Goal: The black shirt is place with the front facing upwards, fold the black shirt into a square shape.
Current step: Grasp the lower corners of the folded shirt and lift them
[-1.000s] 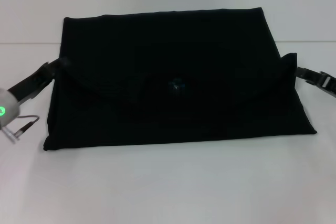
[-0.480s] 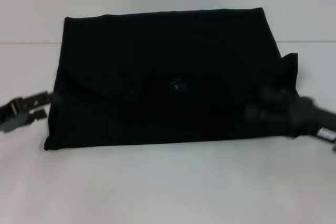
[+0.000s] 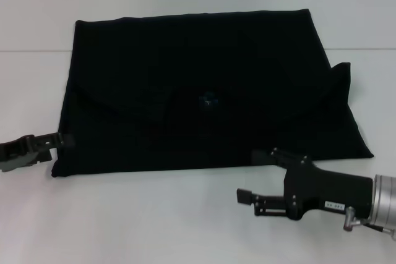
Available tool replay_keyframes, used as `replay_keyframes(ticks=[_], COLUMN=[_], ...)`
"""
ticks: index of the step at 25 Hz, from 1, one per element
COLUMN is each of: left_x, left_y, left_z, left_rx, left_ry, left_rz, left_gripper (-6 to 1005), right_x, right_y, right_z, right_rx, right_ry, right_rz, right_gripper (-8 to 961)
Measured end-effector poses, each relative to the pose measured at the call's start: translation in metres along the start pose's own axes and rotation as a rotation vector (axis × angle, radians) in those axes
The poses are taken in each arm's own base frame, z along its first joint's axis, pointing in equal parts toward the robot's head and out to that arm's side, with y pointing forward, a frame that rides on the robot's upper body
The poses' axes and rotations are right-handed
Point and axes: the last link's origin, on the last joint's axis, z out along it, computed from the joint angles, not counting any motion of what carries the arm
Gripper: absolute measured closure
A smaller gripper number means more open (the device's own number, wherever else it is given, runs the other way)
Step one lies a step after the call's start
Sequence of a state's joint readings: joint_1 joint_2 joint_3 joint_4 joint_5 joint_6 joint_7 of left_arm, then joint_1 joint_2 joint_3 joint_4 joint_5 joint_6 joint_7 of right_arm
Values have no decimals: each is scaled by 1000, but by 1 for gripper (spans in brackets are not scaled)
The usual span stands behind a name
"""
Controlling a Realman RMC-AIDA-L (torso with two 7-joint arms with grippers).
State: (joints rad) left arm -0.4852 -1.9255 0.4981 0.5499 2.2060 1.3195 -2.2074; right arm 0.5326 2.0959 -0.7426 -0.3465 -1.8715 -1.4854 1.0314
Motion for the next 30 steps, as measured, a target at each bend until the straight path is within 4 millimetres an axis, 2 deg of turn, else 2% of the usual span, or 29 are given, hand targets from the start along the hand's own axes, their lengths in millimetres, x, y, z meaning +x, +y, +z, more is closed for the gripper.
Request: replay_keyframes(ticks=[12,27,30], left_x=[-1,-9,-11], left_y=[-1,4,6], left_z=[18,28,30], left_rx=[66,69,67], left_ry=[-9,-68,-79], left_rz=[40,76,85], left_gripper=[86,233,353], right_x=[6,7,8], right_y=[6,8,8], right_z=[5,4,4], right_rx=[-12,-14,-13], right_ry=[1,-6,-8], right_rz=[5,22,26], right_gripper=[8,26,32])
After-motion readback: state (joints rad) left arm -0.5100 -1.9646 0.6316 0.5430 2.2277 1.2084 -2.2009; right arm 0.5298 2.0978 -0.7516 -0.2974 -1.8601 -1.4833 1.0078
